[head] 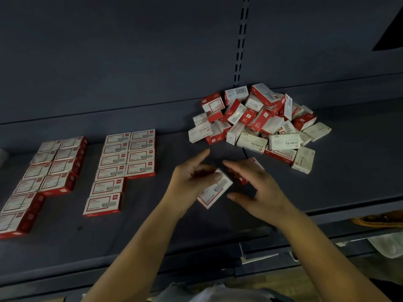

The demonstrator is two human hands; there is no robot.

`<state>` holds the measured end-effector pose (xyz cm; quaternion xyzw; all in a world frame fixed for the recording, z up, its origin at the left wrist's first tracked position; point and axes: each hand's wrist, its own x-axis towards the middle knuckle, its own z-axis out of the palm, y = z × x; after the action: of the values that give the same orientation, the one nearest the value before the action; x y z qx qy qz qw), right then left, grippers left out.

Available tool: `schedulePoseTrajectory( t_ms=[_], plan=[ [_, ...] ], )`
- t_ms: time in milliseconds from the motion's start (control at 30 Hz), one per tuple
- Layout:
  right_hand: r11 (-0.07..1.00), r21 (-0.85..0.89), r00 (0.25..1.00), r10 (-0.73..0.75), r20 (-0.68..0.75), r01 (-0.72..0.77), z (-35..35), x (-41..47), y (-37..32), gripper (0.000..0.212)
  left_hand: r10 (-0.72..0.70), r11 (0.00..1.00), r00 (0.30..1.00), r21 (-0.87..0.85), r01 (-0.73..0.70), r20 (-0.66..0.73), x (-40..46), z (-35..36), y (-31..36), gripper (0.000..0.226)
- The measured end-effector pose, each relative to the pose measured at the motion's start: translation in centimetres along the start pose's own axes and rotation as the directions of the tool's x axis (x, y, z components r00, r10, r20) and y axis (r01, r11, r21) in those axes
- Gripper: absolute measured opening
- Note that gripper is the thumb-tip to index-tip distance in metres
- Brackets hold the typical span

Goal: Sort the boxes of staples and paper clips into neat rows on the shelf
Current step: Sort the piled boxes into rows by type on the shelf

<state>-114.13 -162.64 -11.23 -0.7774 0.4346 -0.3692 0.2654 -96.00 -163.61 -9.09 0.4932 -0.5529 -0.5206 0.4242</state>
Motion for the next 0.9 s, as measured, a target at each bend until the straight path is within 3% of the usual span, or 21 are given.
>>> schedulePoseTrajectory(
  t_ms=[133, 267, 500, 633, 767, 900],
  plan=[
    [0.998, -0.055, 0.997, -0.014, 0.08, 0.018, 0.8, 0.1, -0.1, 0.06, -0.023, 1.0, 0.998, 0.021, 0.021, 0.063, -0.5, -0.5, -0.1, 0.066],
    [0.996, -0.075, 0.997, -0.039, 0.062, 0.044, 1.8, 0.4, -0.2, 0.056, -0.022, 0.999, 0.997, 0.029, 0.02, 0.07, -1.3, -1.7, -0.4, 0.061],
    [0.994, -0.082, 0.996, -0.076, -0.051, 0.072, 5.1, 2.0, -1.2, 0.05, 0.083, 0.947, 0.991, 0.299, -0.112, 0.107, -3.4, -6.4, -1.3, 0.051],
    [0.996, -0.089, 0.997, -0.031, -0.066, 0.026, 7.5, 3.0, -2.2, 0.054, 0.155, 0.829, 0.986, 0.536, -0.16, 0.054, -4.5, -9.7, -2.3, 0.051],
    [0.994, -0.108, 0.997, -0.021, -0.069, 0.013, 10.1, 3.8, -3.3, 0.055, 0.299, 0.704, 0.951, 0.654, -0.277, 0.081, -4.8, -12.4, -3.2, 0.044],
    [0.977, -0.21, 0.999, -0.028, -0.023, 0.022, 11.7, 4.2, -3.3, 0.057, 0.396, 0.465, 0.913, 0.837, -0.288, 0.094, -4.3, -14.5, -4.8, 0.052]
  ],
)
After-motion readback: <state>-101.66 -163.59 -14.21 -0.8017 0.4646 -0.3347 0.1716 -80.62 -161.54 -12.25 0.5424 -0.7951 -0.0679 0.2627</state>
